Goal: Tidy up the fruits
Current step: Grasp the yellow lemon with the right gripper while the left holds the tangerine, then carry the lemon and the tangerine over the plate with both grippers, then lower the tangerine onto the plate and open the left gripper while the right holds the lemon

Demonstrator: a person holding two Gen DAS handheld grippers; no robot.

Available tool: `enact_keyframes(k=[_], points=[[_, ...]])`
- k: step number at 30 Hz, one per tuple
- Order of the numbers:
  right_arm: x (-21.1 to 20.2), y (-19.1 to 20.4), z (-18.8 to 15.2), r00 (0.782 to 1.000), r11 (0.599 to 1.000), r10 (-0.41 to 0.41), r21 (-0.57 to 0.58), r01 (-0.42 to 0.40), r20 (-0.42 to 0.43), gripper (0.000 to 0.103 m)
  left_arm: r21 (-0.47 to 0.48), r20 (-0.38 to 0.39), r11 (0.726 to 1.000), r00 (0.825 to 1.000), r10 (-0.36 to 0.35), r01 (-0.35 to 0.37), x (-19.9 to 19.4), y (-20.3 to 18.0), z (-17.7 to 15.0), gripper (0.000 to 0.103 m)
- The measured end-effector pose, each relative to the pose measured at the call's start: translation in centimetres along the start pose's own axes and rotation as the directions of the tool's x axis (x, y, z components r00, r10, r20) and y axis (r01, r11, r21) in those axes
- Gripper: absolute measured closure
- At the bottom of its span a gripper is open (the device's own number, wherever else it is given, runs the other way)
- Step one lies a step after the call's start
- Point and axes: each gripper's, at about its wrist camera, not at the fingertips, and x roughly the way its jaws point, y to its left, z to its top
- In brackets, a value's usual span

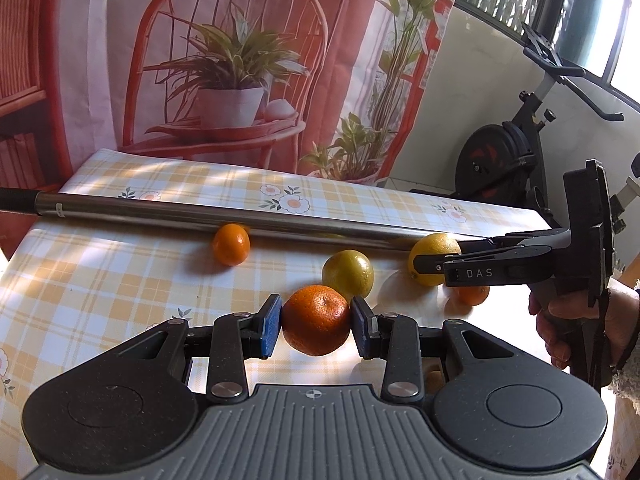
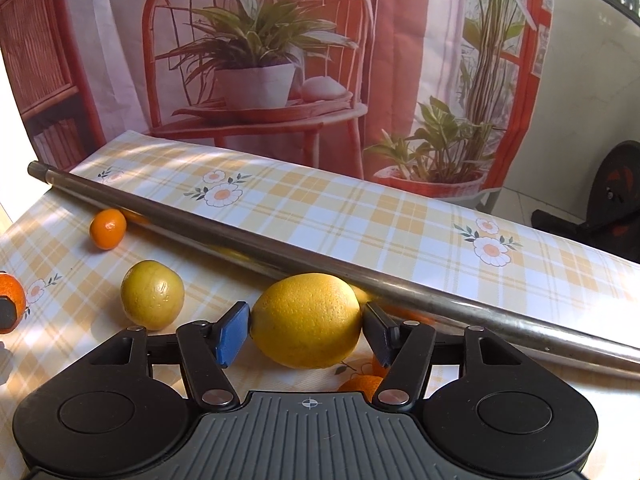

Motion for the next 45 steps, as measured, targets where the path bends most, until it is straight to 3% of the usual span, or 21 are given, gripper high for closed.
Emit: enact_keyframes(k=[7, 15, 29, 39, 45], points=[[-1.5, 0.5, -0.1, 1.000, 1.000, 0.010, -0.012, -0.009, 0.027, 0.048, 0.017, 0.003, 1.000, 1.000, -0.020, 0.020, -0.5, -0.4, -0.1, 0.064], [-5.6, 0.2, -0.7, 0.994, 0.992, 0.077, 0.095, -0.085, 0.082, 0.048, 0.044, -0.001, 0.998, 0.999, -0.050, 0.050, -1.1, -1.3, -0.5, 0.064], [-13.9, -1.3, -7.4, 0.988, 0.946, 0.048, 0.312, -0.092, 0.147, 0.048, 0.134, -0.008, 0.985, 0.994, -0.108, 0.108, -3.1, -4.1, -2.4, 0.064], [-16.6, 0.0, -10.1, 0.986, 0.946, 0.042, 0.312, -0.091, 0.161, 0.048, 0.209, -0.071, 0.969, 0.990, -0.122, 0.134, -2.6, -5.7, -4.7, 0.064], [-16.9, 0.1, -11.3, 0.986, 0.940, 0.033, 0.331, -0.086, 0.165, 0.048, 0.311, -0.107, 0.941, 0.989, -0.103, 0.131, -1.7, -7.1, -6.1, 0.064]])
